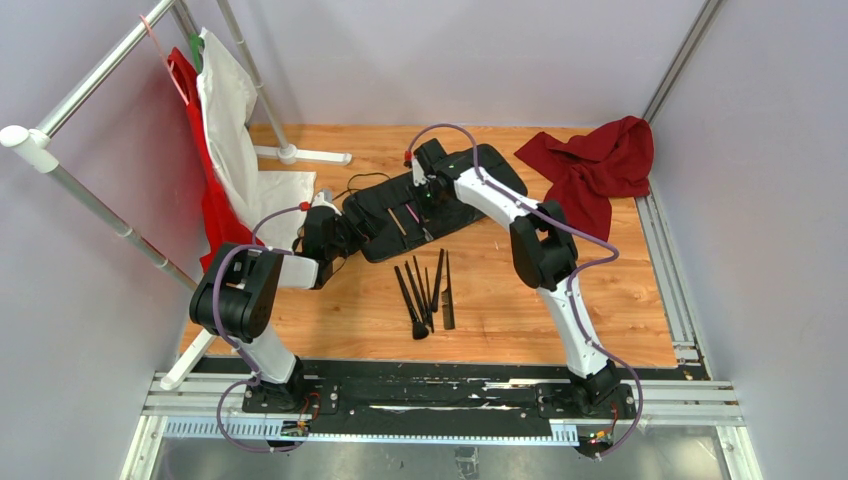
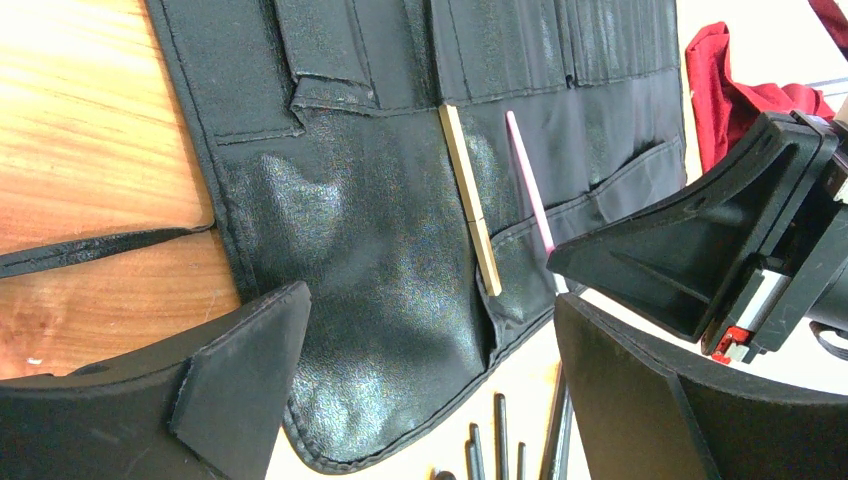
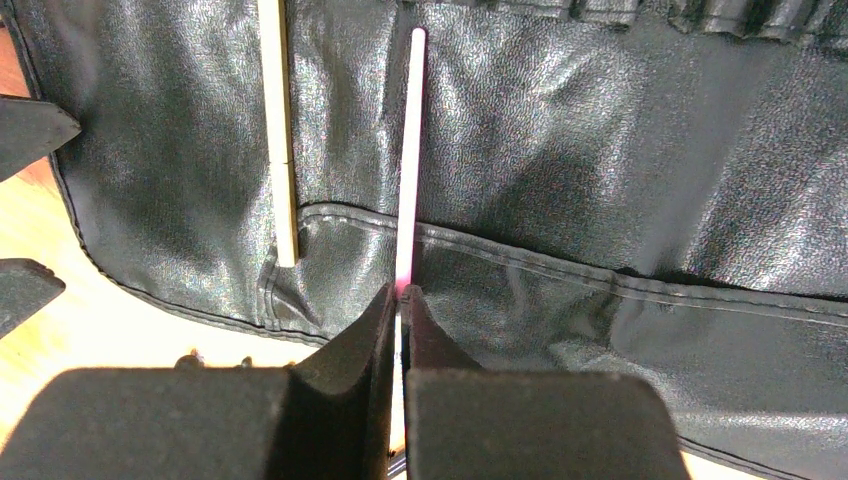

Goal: Organize the makeup
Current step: Place the makeup brush in the cosmetics bag.

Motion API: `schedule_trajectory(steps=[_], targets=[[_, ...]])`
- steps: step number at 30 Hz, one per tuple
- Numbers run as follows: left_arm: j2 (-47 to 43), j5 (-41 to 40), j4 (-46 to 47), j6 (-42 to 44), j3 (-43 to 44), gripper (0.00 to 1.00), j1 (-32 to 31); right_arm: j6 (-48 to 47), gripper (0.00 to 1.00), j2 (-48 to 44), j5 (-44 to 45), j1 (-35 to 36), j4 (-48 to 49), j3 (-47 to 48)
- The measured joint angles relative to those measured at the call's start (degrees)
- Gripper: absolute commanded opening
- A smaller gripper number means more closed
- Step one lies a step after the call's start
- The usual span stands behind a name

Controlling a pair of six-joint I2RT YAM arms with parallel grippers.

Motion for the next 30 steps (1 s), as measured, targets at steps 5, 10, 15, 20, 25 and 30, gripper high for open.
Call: schedule_trajectory(steps=[5, 10, 15, 20, 25, 30], targets=[[0.00, 0.02, 0.02, 0.00, 0.00, 0.98, 0.00, -0.33, 0.01, 0.00, 0.00, 0.37, -0.44, 0.55], [0.02, 0.20, 0.04, 0.00, 0.00, 0.98, 0.00, -0.39, 0.01, 0.02, 0.00, 0.87, -0.61, 1.27], [0.02, 0.42, 0.04, -0.02, 0.00, 0.98, 0.00, -0.37, 0.01, 0.37, -0.07, 1.11, -0.92, 2.86], [0.02, 0.44, 0.04, -0.02, 0.00, 0.98, 0.00, -0.37, 0.01, 1.66, -0.07, 1.11, -0.90, 4.17], [0.02, 0.44, 0.04, -0.02, 0.00, 0.98, 0.00, -0.37, 0.00, 2.45, -0.15, 1.11, -0.94, 4.17], [0.02, 0.44, 0.04, -0.02, 0.00, 0.98, 0.00, -0.37, 0.01, 2.45, -0.20, 1.11, -0.94, 4.17]])
